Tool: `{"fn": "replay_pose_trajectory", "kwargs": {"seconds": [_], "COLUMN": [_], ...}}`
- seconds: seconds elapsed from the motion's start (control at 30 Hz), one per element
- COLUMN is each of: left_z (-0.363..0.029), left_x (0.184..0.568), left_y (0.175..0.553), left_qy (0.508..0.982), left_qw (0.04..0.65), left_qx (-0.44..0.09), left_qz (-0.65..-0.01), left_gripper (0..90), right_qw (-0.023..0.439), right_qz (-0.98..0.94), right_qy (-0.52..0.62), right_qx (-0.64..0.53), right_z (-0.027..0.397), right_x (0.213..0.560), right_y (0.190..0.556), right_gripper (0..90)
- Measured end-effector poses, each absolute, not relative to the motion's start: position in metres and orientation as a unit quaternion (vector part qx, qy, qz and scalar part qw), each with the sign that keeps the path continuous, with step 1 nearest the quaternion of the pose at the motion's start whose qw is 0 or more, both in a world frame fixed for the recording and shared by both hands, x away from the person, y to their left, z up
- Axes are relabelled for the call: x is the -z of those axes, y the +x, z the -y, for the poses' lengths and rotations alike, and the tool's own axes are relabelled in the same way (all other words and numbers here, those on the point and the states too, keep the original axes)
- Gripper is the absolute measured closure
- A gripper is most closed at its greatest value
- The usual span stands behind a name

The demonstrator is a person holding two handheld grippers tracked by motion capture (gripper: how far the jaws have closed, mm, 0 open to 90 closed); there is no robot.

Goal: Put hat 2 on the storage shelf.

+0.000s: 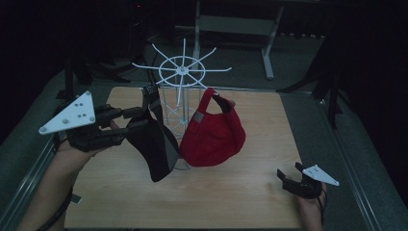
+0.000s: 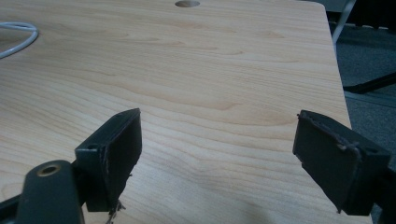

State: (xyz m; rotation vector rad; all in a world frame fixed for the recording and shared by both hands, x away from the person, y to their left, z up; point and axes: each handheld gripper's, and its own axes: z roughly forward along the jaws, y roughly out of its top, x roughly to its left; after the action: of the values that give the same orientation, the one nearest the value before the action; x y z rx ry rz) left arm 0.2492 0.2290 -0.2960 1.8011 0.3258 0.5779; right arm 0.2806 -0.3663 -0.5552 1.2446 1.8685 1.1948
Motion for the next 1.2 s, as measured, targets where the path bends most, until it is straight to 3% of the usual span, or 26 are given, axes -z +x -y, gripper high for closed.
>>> {"fn": "replay_pose_trajectory", "kwargs": {"seconds": [1.2], "left_z": [-0.265], "left_x": [0.434], "left_y": [0.248], "left_qy": [0.765], "left_qw": [0.570], "left_qx": [-0.194], "left_qz": [-0.229], "left_gripper": [64.1], "right_qw": [0.297], "right_qz": [-0.705], "right_qy": [0.465], "right_qx": [-0.447], "right_z": [0.366], "right_x": [0.555], "right_y": [0.280], "right_gripper": [15.5]}}
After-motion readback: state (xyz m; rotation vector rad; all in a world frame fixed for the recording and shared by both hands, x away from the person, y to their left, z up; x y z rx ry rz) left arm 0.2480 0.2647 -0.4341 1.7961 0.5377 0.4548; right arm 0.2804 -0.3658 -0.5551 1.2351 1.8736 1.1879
